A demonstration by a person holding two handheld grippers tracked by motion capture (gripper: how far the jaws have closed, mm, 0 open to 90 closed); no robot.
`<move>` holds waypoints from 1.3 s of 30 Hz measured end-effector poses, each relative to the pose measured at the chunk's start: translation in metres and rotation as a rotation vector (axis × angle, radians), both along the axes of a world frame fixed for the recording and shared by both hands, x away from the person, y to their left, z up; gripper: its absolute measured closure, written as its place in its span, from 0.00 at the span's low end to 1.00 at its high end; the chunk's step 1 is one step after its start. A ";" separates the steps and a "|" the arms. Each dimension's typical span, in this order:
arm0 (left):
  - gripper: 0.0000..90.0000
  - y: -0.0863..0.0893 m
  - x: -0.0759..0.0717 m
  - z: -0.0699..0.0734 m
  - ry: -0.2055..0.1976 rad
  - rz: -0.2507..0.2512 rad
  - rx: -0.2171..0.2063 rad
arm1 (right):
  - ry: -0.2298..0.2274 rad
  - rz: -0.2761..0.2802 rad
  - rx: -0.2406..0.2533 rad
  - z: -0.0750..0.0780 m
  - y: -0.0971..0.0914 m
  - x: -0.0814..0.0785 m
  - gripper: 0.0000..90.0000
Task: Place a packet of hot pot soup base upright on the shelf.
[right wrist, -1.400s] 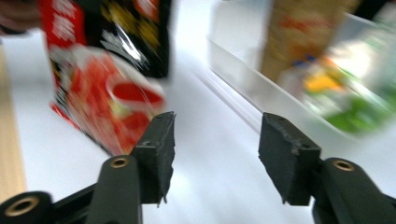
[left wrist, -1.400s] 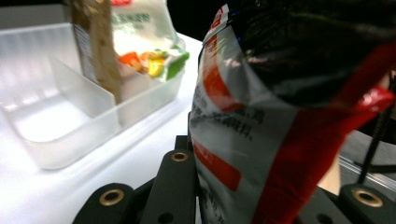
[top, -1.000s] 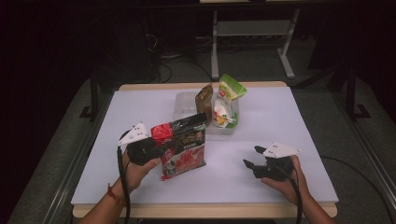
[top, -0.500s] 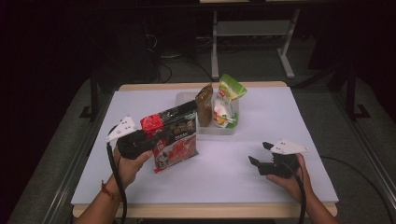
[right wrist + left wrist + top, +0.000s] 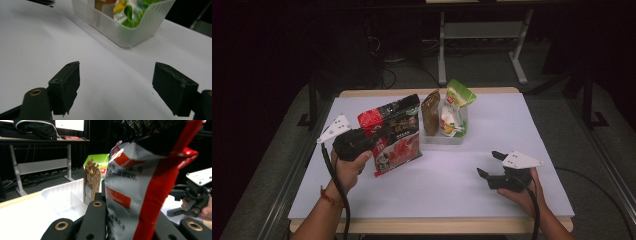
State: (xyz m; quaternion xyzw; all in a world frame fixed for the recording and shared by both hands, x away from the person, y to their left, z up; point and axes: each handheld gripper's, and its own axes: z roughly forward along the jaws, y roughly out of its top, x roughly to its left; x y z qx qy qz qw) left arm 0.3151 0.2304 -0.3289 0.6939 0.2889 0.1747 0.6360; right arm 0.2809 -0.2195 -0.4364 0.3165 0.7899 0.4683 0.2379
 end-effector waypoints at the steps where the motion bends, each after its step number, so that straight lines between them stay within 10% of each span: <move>1: 0.91 0.000 0.001 0.002 -0.004 0.003 -0.008 | 0.000 0.000 0.004 0.000 0.001 0.000 0.23; 19: 0.92 -0.006 0.035 0.020 -0.001 0.101 -0.041 | 0.010 0.006 -0.029 -0.004 0.007 -0.001 0.24; 39: 0.92 -0.041 0.087 0.017 0.018 0.263 0.040 | 0.023 0.042 -0.035 -0.003 0.007 -0.002 0.25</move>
